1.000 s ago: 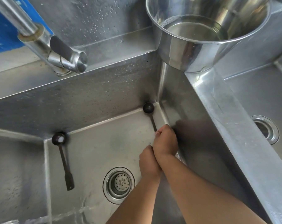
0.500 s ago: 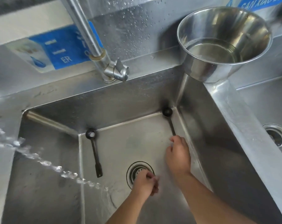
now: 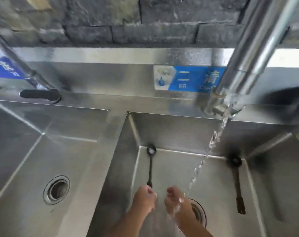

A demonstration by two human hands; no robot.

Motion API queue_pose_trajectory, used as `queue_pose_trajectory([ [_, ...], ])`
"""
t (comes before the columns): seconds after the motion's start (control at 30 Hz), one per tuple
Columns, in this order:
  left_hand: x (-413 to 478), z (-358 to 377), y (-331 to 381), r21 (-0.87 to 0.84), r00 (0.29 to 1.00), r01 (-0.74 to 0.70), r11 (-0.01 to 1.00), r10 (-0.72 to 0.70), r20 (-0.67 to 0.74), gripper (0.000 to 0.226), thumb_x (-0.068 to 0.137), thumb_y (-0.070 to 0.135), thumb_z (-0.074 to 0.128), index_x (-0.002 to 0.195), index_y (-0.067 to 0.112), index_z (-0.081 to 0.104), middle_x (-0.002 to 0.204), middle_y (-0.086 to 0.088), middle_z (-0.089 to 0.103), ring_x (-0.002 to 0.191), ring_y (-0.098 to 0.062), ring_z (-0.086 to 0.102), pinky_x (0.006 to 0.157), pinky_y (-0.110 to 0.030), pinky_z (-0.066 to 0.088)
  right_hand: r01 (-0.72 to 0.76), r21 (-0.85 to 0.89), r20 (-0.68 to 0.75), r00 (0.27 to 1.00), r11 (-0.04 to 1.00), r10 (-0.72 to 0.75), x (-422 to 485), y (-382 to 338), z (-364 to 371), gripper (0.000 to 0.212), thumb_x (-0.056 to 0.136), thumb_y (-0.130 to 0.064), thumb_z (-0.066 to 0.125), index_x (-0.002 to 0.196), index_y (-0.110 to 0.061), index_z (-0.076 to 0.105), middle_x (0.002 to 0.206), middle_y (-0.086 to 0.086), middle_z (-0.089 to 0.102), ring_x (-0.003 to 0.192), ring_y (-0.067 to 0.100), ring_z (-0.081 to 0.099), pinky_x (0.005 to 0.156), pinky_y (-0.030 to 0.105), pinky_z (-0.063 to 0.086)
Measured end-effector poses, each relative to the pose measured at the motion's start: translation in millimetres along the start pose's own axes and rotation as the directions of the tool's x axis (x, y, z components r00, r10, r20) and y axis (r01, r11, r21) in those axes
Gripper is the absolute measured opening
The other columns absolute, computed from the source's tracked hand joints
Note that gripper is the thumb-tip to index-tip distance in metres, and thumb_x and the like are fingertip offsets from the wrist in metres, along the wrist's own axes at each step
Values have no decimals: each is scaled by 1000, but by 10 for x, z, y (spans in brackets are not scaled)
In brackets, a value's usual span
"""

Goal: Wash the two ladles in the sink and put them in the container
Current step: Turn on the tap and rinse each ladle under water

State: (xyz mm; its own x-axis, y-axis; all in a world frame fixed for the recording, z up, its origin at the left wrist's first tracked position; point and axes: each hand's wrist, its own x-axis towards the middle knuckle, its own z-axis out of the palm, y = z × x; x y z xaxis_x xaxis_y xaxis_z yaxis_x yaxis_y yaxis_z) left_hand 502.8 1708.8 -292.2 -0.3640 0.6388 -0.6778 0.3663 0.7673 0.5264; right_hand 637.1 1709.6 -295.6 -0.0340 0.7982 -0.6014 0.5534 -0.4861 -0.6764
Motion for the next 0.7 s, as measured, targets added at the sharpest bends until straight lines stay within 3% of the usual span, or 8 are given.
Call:
queue_pose_trajectory([
  [0.1,175,-85,125,45,993,-29,999,34,-110,14,87,12,54,90,11,67,92,-16,73,87,-33,69,70,-36,51,11,44,-13,1000,999,-10,232,-129,176,20,86,0,66,105,-8,63,93,11,64,77,24,60,78,41,55],
  [0.2,325,-87,199,33,977,-65,997,70,-202,13,87,15,58,100,12,60,106,-11,70,103,-29,64,82,-34,46,-38,92,-16,999,995,40,436,-265,265,20,85,0,67,105,-5,65,99,17,69,87,30,64,84,46,52],
  [0.3,426,14,202,-35,975,-24,999,16,-224,15,89,17,57,102,11,53,103,-9,64,98,-29,63,74,-34,45,-74,181,8,997,981,73,631,-395,280,26,87,1,64,112,-1,62,105,23,68,87,33,65,80,49,54],
  [0.33,453,44,209,-103,973,6,995,-30,-230,9,92,19,52,98,13,53,99,-8,63,94,-28,62,70,-32,42,-82,211,26,997,974,79,686,-453,287,27,88,1,63,114,-2,60,106,23,67,86,33,66,77,47,55],
  [0.4,545,108,190,-203,965,44,978,-94,-246,19,96,20,39,84,14,52,84,-6,60,86,-29,62,68,-34,42,-84,240,59,996,967,72,766,-569,291,29,90,1,59,118,-4,56,106,20,66,79,27,65,67,38,53],
  [0.53,646,134,206,-140,962,53,989,-88,-259,24,94,16,37,72,11,45,104,-26,64,97,-39,62,77,-43,48,-132,304,137,986,944,94,841,-690,288,33,94,-1,55,125,-10,51,110,15,65,75,22,61,54,25,46],
  [0.6,681,124,156,-96,973,65,993,-85,-216,24,95,17,41,71,17,43,104,-20,67,84,-31,58,70,-36,43,-179,337,191,974,924,119,820,-678,285,33,96,-5,56,128,-11,51,115,14,65,80,25,59,56,26,45],
  [0.7,650,105,118,8,980,59,998,-56,-191,6,90,21,52,90,16,55,101,-7,68,83,-22,57,67,-29,38,-237,400,251,957,885,143,780,-632,254,33,97,-5,57,129,-12,55,119,9,66,84,23,64,60,26,48],
])
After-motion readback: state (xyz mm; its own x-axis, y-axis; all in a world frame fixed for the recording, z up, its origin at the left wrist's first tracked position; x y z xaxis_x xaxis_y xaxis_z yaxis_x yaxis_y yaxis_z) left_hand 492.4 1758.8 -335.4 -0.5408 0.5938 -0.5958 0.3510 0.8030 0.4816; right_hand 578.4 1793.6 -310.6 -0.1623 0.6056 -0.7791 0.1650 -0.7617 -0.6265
